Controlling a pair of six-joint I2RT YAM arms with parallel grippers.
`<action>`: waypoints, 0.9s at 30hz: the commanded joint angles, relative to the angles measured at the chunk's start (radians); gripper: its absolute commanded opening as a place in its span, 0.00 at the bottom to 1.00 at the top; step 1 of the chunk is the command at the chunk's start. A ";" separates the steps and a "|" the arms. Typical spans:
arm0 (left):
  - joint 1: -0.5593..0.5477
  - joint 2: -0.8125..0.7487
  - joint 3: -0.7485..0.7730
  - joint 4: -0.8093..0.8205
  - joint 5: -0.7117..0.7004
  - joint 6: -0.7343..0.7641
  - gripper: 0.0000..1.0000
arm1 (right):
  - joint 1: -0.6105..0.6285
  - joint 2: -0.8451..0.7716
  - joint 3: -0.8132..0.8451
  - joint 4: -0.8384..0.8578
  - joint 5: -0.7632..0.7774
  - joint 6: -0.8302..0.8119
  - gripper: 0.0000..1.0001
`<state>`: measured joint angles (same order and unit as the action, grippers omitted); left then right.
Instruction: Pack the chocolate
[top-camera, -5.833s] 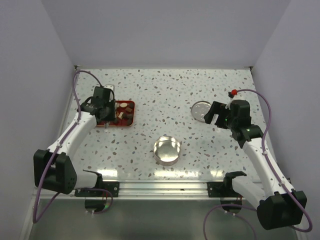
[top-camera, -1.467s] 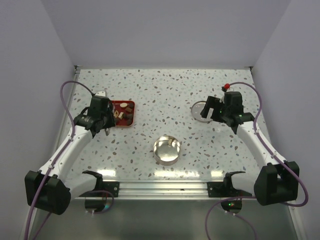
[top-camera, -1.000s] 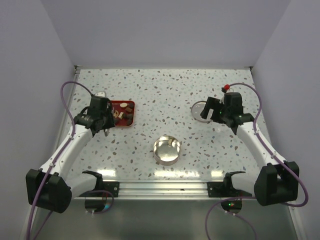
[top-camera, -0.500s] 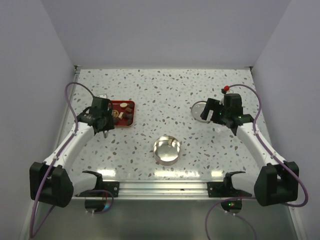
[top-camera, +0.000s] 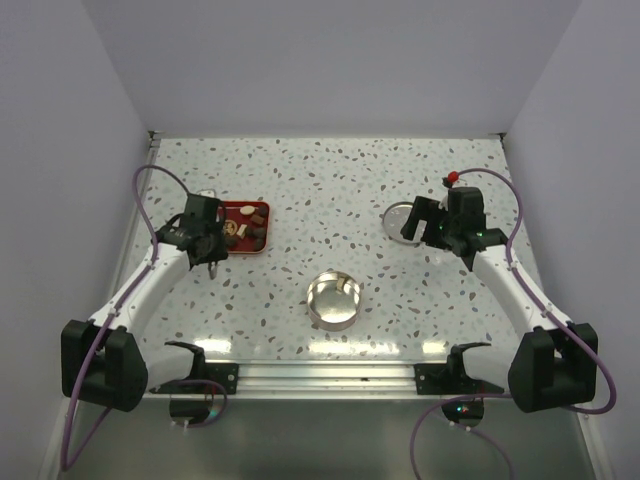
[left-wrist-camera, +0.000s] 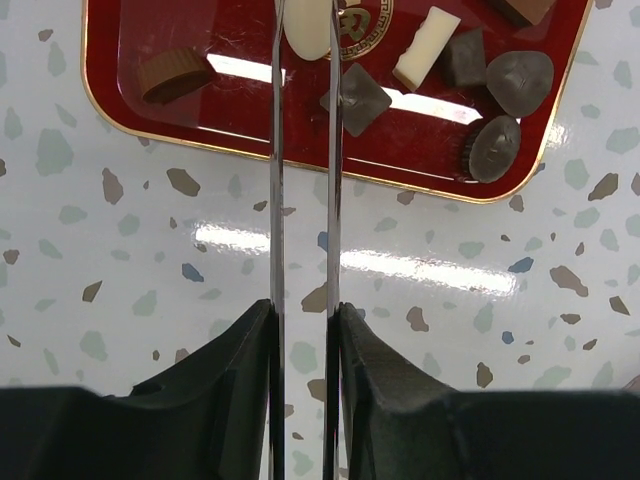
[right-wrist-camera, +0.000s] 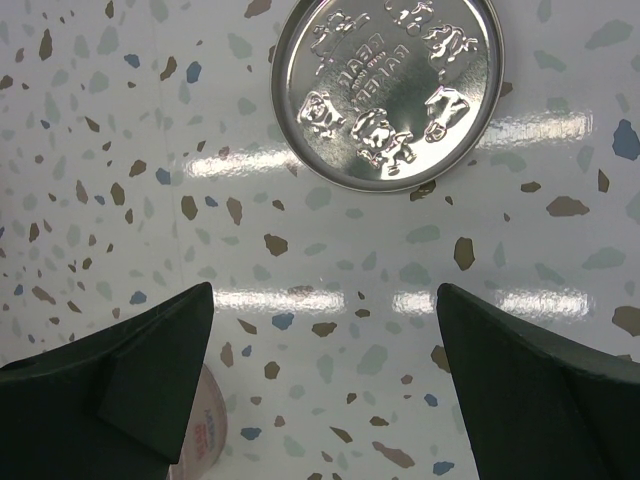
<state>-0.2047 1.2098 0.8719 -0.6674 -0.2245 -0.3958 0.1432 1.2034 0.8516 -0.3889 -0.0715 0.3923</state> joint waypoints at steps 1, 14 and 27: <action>0.008 -0.012 0.019 0.020 0.019 0.031 0.31 | -0.001 -0.016 0.001 0.022 -0.007 -0.001 0.96; 0.008 -0.059 0.154 -0.057 0.094 0.074 0.28 | -0.002 -0.007 0.009 0.022 -0.014 0.000 0.97; -0.140 -0.110 0.174 -0.006 0.238 0.094 0.27 | -0.001 0.008 0.052 0.013 -0.005 -0.009 0.96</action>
<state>-0.2577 1.1290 1.0023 -0.7132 -0.0265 -0.3202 0.1432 1.2053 0.8528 -0.3893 -0.0715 0.3920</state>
